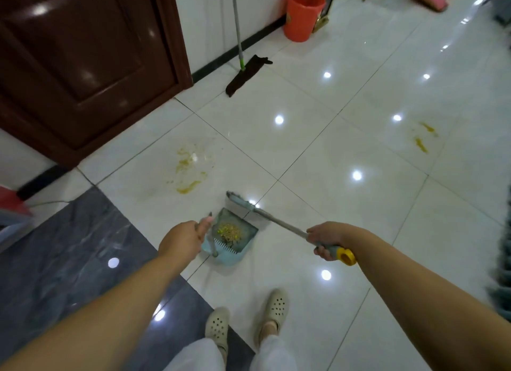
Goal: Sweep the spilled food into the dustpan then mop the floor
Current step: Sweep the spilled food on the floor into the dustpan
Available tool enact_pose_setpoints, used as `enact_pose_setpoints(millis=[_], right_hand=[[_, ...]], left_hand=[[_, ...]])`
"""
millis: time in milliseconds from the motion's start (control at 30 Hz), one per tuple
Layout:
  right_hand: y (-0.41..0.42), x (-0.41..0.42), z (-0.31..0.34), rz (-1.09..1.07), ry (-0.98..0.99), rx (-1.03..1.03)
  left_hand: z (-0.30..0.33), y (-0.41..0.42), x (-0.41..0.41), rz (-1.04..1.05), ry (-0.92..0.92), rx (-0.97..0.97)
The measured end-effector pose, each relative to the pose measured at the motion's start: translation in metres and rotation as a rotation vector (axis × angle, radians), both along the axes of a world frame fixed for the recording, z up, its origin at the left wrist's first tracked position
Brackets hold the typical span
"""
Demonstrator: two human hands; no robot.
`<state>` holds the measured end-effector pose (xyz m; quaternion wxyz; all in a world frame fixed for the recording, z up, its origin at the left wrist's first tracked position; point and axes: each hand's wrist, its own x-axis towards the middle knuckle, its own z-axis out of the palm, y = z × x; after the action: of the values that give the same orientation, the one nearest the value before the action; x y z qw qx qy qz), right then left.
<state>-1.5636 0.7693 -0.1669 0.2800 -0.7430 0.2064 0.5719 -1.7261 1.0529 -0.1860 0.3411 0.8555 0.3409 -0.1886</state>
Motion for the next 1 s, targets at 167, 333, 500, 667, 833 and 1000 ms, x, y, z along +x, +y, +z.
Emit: enact_pose_setpoints(millis=[167,333,500,667,833,1000], right_hand=[[0.023,-0.010,-0.028,-0.057,0.004,-0.011],[0.034,-0.033,-0.028,-0.025,0.114,0.022],[0.028,-0.032,0.002,-0.103,0.189,0.103],[0.041,-0.028,0.007,-0.079,0.108,0.104],[0.070,-0.024,-0.017,-0.061,0.046,0.054],[0.094,-0.046,-0.036,-0.041,0.078,0.025]], left_hand=[[-0.001,0.017,-0.012,-0.055,0.012,0.052],[-0.005,0.026,-0.020,-0.064,0.008,0.052],[-0.005,0.032,-0.025,-0.063,0.009,0.033],[-0.002,0.044,-0.036,-0.037,-0.020,0.037],[0.000,0.066,-0.055,0.010,-0.053,0.024],[-0.007,0.078,-0.072,0.016,-0.036,0.042]])
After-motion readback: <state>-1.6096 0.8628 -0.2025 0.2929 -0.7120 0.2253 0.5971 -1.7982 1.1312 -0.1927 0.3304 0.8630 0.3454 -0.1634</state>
